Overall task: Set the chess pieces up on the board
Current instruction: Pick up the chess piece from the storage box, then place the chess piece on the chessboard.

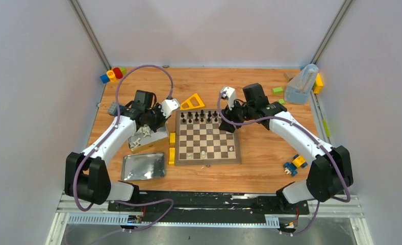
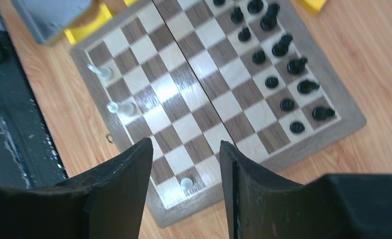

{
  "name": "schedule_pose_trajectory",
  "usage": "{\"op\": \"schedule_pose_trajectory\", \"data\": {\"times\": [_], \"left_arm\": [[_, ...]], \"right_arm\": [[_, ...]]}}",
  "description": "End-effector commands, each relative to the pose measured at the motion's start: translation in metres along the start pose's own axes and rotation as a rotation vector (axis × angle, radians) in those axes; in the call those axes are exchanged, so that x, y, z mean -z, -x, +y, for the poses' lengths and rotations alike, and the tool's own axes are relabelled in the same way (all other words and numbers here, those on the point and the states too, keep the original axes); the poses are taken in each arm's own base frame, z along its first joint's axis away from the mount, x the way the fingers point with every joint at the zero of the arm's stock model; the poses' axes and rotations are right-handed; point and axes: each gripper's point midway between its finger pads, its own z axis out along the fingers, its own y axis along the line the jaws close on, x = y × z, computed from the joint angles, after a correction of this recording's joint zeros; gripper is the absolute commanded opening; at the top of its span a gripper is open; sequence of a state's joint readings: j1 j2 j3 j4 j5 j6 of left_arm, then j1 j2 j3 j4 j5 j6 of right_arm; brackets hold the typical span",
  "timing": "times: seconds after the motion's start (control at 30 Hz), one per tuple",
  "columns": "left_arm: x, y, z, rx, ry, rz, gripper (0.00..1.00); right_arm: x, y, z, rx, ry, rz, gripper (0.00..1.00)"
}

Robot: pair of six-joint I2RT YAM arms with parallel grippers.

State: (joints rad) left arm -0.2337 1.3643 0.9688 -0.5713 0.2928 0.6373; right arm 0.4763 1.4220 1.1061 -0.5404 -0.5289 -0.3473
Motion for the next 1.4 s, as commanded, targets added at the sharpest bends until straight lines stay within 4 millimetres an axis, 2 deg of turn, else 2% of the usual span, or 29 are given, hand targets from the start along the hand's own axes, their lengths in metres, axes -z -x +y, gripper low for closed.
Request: {"op": "schedule_pose_trajectory", "data": {"times": [0.0, 0.1, 0.13, 0.23, 0.37, 0.5, 0.8, 1.37], "left_arm": [[0.021, 0.064, -0.037, -0.047, -0.097, -0.15, 0.08], [0.027, 0.101, -0.056, -0.077, -0.145, -0.22, 0.08], [0.025, 0.111, -0.067, -0.082, -0.18, -0.236, 0.08], [0.027, 0.146, -0.082, -0.106, -0.228, -0.306, 0.08], [0.028, 0.173, -0.105, -0.119, -0.285, -0.358, 0.08], [0.026, 0.182, -0.128, -0.145, -0.319, -0.366, 0.08], [0.017, 0.184, -0.146, -0.172, -0.34, -0.345, 0.08], [0.012, 0.185, -0.154, -0.193, -0.346, -0.328, 0.09]], "right_arm": [[0.009, 0.053, 0.027, -0.02, 0.18, -0.127, 0.57], [0.009, 0.069, 0.039, -0.058, 0.272, -0.153, 0.63], [0.009, 0.073, 0.041, -0.074, 0.297, -0.157, 0.64], [0.008, 0.078, 0.047, -0.145, 0.377, -0.159, 0.63], [0.012, 0.082, 0.044, -0.237, 0.463, -0.173, 0.64], [0.019, 0.086, 0.042, -0.294, 0.547, -0.188, 0.64], [0.012, 0.073, 0.045, -0.331, 0.593, -0.168, 0.62], [-0.009, 0.056, 0.048, -0.386, 0.657, -0.114, 0.52]]}}
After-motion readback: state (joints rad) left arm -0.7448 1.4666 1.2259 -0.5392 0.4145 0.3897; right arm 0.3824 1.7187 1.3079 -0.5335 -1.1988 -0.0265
